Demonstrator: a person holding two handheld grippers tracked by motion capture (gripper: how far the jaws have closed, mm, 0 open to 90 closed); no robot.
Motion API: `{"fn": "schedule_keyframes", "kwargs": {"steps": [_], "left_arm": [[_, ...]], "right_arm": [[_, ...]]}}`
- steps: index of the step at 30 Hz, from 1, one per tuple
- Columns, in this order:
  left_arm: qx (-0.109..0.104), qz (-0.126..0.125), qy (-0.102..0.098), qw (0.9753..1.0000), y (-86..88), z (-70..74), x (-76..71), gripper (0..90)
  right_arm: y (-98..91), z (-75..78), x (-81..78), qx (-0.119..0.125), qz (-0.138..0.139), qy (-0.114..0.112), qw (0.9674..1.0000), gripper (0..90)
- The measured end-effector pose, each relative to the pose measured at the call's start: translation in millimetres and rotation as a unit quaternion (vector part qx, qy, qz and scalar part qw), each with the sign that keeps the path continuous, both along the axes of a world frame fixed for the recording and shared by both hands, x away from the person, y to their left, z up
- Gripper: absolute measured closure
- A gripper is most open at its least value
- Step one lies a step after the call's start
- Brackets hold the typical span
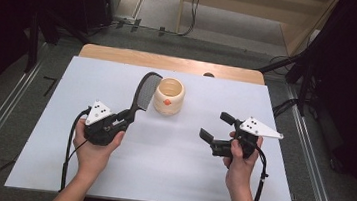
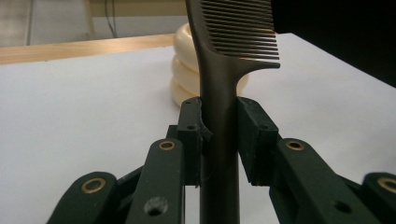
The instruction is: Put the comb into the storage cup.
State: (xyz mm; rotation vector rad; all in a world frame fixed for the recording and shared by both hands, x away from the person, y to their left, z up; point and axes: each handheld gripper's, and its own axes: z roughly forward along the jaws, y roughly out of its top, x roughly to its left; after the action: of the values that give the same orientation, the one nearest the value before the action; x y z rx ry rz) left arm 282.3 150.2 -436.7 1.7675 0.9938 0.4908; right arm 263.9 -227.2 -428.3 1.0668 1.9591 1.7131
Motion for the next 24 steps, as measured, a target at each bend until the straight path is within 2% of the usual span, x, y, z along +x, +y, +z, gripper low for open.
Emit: {"fn": "schedule_keyframes", "kwargs": {"steps": [6, 17, 23, 24], "left_arm": [[-0.001, -0.016, -0.007, 0.9998, -8.5, -0.7, -9.9, 72.8], [0.006, -0.048, -0.024, 0.9985, -32.7, -5.9, -24.6, 72.8], [0.003, -0.060, -0.035, 0.9976, -40.9, -8.0, -32.8, 72.8], [0.001, -0.064, -0.036, 0.9973, -42.4, -8.0, -34.6, 72.8]], "right_arm": [[11.4, 4.5, -3.9, 0.023, 0.009, 0.004, 0.9997, 0.0], [39.0, 3.1, -7.4, 0.016, 0.033, 0.013, 0.9993, 0.0], [48.7, 1.9, -7.6, 0.036, 0.047, 0.028, 0.9979, 0.0], [51.6, 1.4, -7.2, 0.042, 0.045, 0.033, 0.9976, 5.0]]}}
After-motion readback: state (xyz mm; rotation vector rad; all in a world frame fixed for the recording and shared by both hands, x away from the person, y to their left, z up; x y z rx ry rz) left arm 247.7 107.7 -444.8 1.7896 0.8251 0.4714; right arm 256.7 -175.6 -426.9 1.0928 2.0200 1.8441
